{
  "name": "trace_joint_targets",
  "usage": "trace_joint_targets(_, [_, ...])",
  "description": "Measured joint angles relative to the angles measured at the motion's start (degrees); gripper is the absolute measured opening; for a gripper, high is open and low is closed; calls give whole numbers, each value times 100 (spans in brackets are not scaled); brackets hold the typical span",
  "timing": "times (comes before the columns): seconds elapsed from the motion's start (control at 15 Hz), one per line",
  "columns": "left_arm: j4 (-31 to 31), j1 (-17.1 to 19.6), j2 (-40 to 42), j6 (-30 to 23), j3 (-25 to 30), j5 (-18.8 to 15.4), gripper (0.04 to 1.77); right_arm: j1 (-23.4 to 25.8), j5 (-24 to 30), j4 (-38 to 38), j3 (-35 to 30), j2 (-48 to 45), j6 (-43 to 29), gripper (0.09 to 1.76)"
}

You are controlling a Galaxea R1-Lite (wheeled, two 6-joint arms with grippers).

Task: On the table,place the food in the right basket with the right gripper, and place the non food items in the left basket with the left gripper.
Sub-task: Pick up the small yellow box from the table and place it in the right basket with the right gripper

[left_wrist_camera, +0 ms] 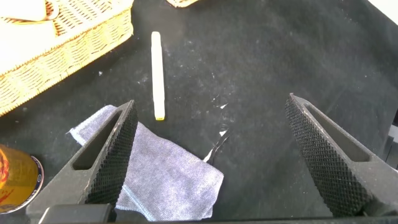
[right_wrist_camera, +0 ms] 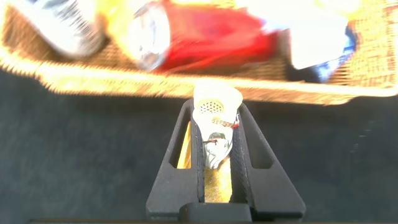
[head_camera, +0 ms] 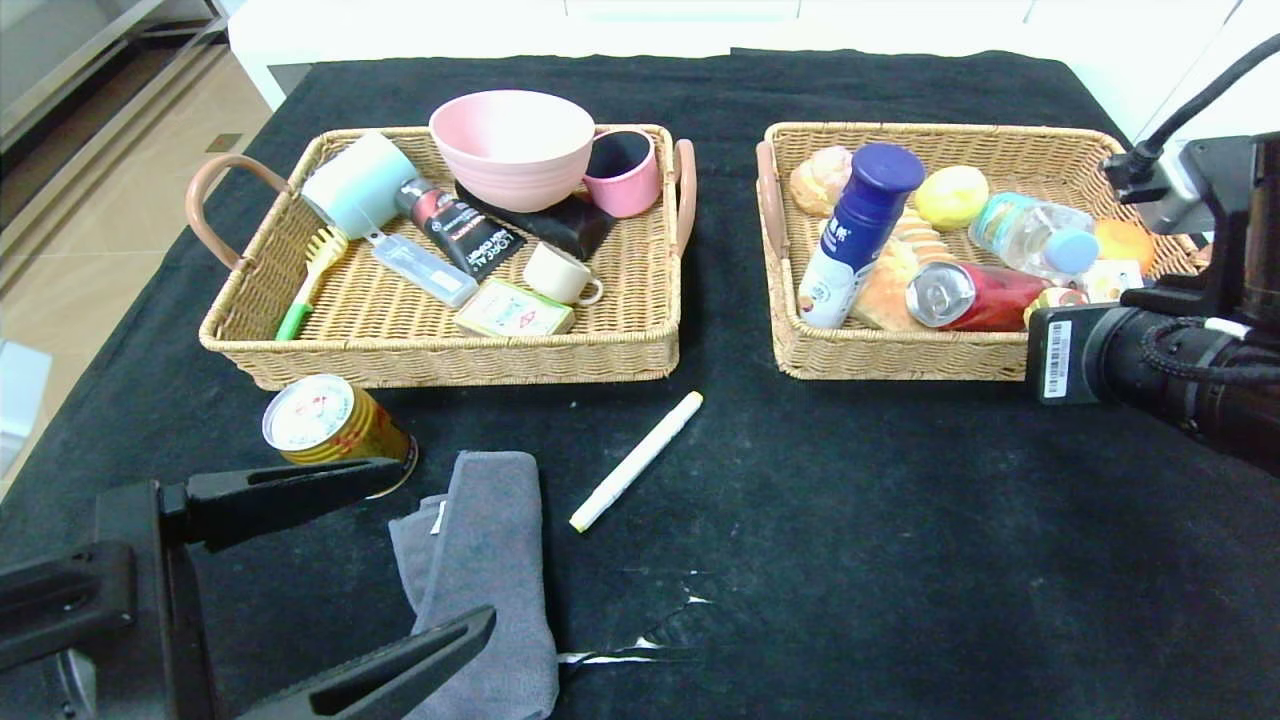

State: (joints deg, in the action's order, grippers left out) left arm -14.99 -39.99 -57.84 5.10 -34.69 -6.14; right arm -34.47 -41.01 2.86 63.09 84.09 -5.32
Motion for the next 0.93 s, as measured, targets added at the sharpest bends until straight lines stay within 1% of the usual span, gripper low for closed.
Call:
trace_joint_targets(0.13, [0,0,0,5,0,-2,172,85,22,-2,94,-68,39,35])
trace_joint_targets(0.27, [0,0,-4,5,9,0,172,96,157,22,182,-121,61,35])
trace_joint_targets(0.53, [9,0,-15,5,20,2,172,116,210,308,478,17,173,35])
trace_joint_targets(0.67, [6,0,-21,7,22,2,172,187,262,542,780,260,205,35])
trace_joint_targets(0.93, [9,0,-26,7,24,2,172,377,334,656,1621,883,332,35])
